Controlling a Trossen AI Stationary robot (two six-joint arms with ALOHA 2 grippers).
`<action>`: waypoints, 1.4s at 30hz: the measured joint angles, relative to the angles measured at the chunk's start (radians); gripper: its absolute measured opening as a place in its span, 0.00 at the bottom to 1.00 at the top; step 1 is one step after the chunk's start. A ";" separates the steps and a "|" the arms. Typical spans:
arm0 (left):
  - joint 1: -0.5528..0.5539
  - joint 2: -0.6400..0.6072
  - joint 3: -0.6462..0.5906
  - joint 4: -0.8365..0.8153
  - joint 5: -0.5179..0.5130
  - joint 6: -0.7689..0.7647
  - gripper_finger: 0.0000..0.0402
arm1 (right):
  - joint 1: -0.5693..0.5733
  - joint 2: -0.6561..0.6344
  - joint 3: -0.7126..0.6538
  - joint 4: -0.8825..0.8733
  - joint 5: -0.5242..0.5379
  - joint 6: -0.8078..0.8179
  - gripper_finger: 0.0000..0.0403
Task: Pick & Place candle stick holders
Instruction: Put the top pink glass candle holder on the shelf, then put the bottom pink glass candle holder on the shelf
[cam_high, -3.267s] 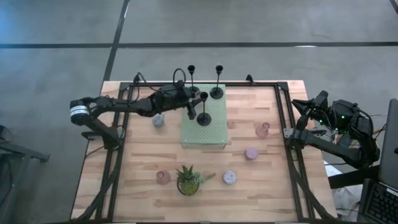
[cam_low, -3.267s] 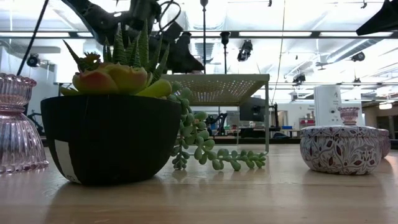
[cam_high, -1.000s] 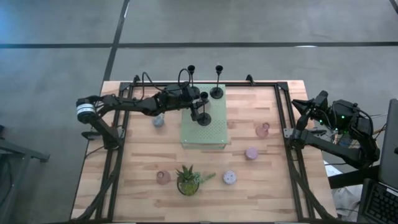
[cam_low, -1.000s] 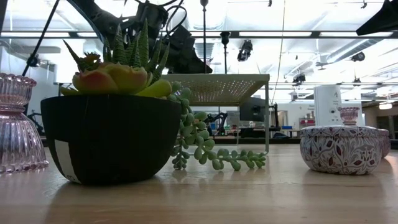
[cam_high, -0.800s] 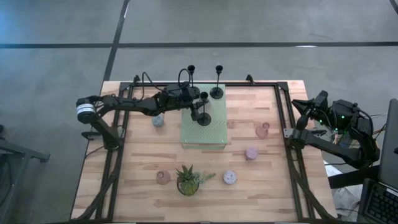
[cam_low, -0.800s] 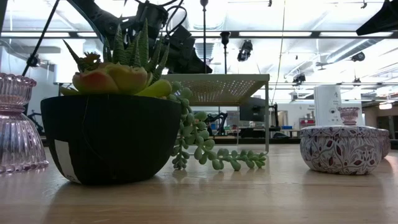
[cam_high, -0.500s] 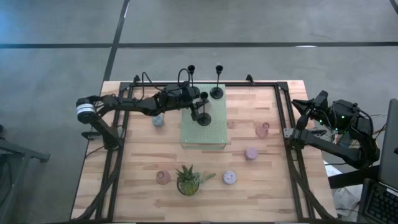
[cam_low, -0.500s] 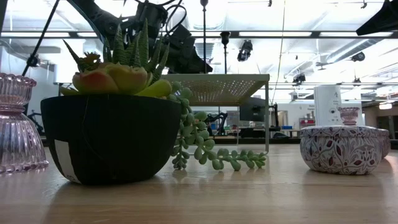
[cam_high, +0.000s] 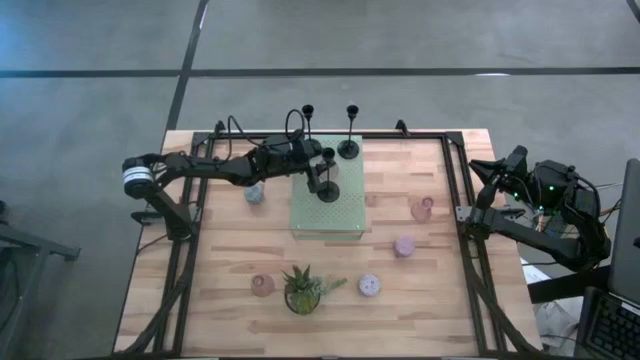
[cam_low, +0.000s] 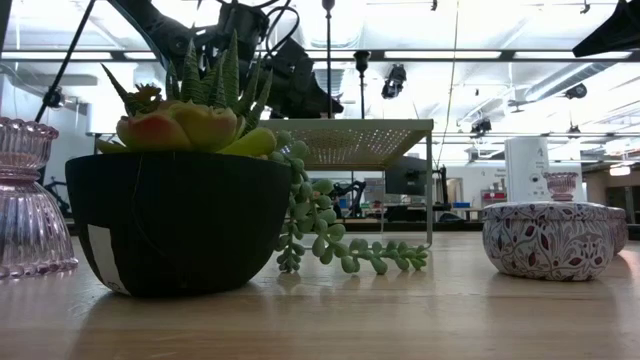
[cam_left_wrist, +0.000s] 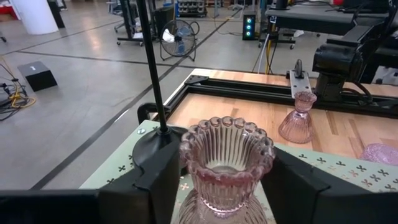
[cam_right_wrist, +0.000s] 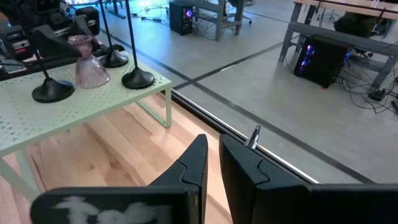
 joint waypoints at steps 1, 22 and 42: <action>0.000 0.000 0.000 0.003 0.000 0.000 0.54 | 0.000 0.000 0.000 0.000 0.000 0.000 0.08; -0.001 -0.066 0.000 0.017 0.003 -0.024 0.69 | 0.000 0.000 0.000 0.000 0.000 0.000 0.08; -0.013 -0.536 0.000 -0.626 0.094 -0.036 0.69 | 0.000 0.000 0.000 0.000 0.000 0.000 0.08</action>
